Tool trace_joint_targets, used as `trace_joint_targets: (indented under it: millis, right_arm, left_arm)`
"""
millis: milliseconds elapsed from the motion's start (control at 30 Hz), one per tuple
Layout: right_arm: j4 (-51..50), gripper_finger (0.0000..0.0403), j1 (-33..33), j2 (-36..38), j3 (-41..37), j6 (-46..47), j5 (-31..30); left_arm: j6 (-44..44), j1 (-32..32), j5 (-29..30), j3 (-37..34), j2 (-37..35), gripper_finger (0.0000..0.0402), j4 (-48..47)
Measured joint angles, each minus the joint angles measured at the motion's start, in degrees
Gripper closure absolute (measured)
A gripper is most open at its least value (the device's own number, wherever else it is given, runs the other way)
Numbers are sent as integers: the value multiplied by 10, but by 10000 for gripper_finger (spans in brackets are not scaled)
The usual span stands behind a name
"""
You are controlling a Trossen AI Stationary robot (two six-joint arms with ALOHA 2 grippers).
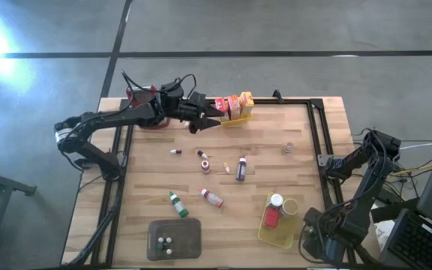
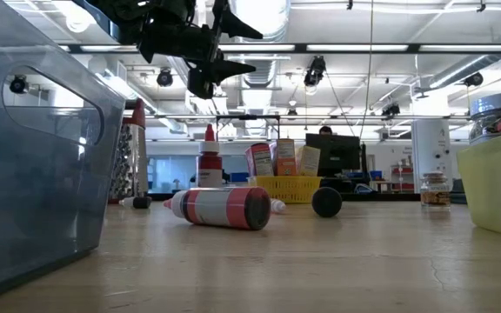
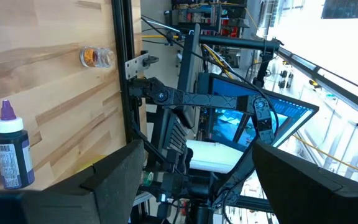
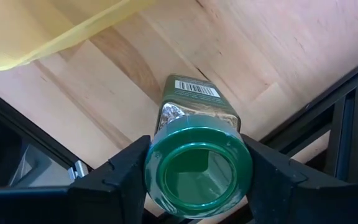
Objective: Pick & Place Kitchen Items
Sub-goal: Put the green seasoning bottle into the bottom yellow bin
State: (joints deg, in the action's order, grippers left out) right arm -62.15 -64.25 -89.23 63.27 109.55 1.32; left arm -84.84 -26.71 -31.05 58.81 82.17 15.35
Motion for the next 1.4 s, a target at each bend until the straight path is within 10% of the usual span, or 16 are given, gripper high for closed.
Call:
trace_joint_targets:
  millis: [967,1400]
  right_arm:
    - [-70,204,2,16,83,-76,-2]
    - [-97,202,28,19,206,-182,-164]
  left_arm:
    - [0,0,0,0,0,96,0]
    - [0,0,0,0,0,96,0]
